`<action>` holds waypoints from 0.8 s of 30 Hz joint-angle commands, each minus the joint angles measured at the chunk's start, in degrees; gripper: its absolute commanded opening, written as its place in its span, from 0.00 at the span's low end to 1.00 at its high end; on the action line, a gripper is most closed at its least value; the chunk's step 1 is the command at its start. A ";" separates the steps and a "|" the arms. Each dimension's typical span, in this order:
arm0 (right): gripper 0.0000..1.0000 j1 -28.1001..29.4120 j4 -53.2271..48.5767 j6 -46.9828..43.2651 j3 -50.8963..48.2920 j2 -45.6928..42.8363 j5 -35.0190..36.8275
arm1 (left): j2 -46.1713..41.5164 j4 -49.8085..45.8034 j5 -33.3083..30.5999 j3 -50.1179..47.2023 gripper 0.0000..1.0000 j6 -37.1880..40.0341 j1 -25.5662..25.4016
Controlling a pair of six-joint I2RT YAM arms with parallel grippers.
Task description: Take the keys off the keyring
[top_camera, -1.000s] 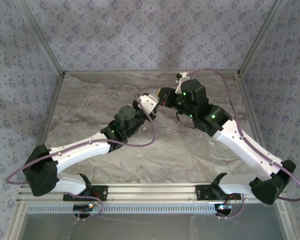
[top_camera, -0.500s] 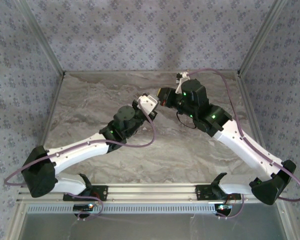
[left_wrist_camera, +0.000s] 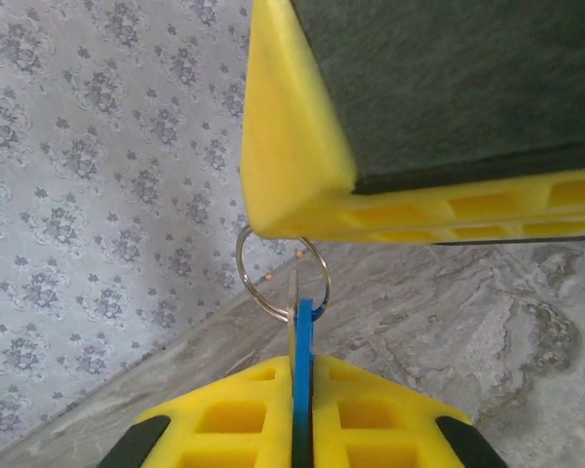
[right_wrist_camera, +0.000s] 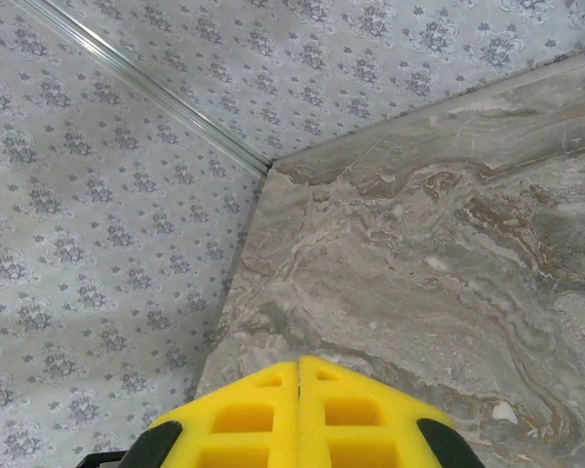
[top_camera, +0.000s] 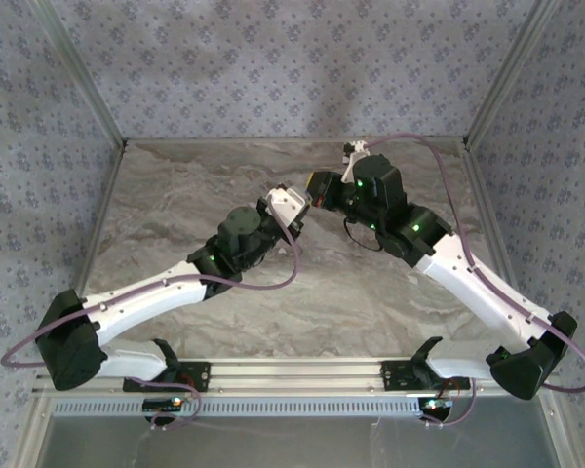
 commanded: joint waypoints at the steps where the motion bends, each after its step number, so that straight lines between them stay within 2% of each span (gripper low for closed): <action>1: 0.00 -0.36 1.21 0.22 -0.40 -1.25 1.07 | -1.56 -2.61 2.15 1.06 0.11 -1.13 0.05; 10: 0.00 -0.35 1.29 0.34 -0.70 -1.25 0.89 | -2.04 -4.13 4.08 1.37 0.15 -1.52 0.40; 19: 0.00 -0.38 1.08 0.21 -1.06 -1.36 1.10 | -3.15 -5.41 4.42 1.05 0.09 -1.71 0.78; 24: 0.00 -0.34 1.14 -0.04 -1.18 -1.29 0.75 | -4.05 -7.91 6.78 1.54 0.04 -3.55 1.82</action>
